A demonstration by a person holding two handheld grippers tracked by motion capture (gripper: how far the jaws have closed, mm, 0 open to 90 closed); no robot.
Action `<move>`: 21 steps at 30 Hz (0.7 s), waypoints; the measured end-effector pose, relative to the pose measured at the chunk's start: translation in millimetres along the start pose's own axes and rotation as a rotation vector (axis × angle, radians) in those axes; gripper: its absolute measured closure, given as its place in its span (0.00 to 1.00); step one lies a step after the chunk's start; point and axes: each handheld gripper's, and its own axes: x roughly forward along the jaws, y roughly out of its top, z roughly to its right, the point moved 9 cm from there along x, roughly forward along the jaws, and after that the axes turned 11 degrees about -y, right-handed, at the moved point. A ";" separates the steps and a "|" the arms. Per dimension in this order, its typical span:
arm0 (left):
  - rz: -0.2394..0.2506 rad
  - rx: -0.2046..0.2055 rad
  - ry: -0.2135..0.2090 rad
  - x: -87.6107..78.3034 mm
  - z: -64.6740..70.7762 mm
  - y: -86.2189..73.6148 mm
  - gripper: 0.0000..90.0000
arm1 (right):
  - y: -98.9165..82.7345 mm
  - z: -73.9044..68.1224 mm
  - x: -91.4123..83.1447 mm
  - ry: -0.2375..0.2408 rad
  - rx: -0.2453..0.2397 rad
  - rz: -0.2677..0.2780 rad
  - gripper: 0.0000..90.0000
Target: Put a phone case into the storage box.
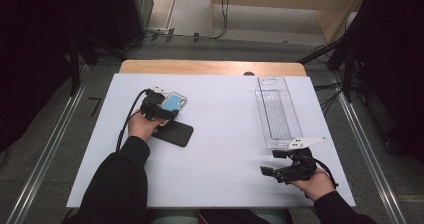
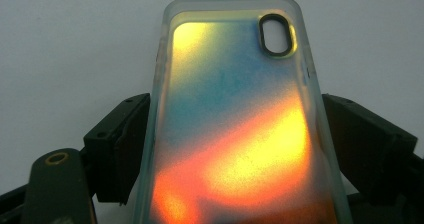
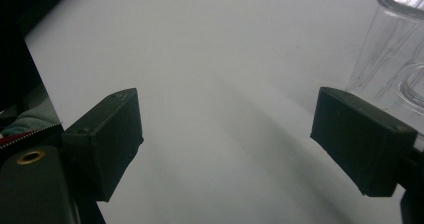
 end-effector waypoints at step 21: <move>0.007 -0.054 -0.129 -31.5 41.5 17.0 0.19 | 2.8 -1.8 -0.2 0.001 -0.002 0.017 0.13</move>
